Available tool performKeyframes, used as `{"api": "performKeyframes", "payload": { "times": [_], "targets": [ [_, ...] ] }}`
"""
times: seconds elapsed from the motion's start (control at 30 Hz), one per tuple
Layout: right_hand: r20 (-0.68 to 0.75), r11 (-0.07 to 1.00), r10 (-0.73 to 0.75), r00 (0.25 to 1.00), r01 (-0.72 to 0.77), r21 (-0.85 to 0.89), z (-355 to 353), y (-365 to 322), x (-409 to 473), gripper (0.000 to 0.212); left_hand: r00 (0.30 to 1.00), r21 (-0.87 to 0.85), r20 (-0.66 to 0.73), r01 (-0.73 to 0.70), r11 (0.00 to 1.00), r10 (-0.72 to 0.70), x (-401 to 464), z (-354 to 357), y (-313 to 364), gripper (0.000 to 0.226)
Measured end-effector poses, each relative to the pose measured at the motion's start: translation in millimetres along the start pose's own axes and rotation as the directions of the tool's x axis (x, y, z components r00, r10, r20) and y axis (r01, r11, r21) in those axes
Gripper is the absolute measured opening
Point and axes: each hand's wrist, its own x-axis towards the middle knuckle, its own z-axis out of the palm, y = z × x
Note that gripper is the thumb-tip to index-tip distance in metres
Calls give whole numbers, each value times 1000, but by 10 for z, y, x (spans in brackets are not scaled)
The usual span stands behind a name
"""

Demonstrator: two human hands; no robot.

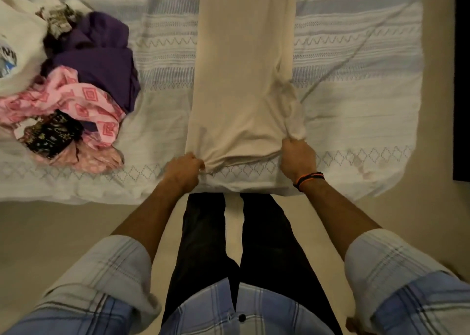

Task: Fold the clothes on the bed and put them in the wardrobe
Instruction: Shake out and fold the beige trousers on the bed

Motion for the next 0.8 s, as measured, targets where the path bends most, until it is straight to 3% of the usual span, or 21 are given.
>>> {"api": "performKeyframes", "payload": {
  "times": [0.07,0.17,0.23,0.3,0.43,0.5,0.6,0.73,0.8],
  "targets": [
    [-63,993,-67,996,73,90,32,-128,35,23,988,-207,-116,76,975,-102,23,9,10,36],
    [-53,950,-187,981,194,243,112,-289,139,30,911,-445,-247,197,874,-331,86,19,1,37],
    [-31,923,-252,967,250,293,183,-393,187,32,865,-612,-175,279,740,-471,157,56,-59,47],
    [20,927,-310,951,297,230,246,-489,209,35,860,-709,-42,333,622,-509,215,97,-111,55],
    [27,946,-310,950,306,107,305,-589,203,27,863,-754,17,343,560,-506,278,136,-140,54],
    [18,943,-306,952,301,141,327,-562,201,23,869,-763,56,354,540,-491,289,136,-160,47],
    [-31,910,-367,930,366,196,363,-469,182,18,847,-818,124,382,431,-516,279,173,-244,40],
    [76,934,-348,934,339,114,366,-430,169,26,830,-752,103,425,504,-548,243,174,-247,37],
    [81,944,-306,949,291,157,374,-457,185,24,830,-720,86,434,541,-552,261,139,-203,39]
  ]
}}
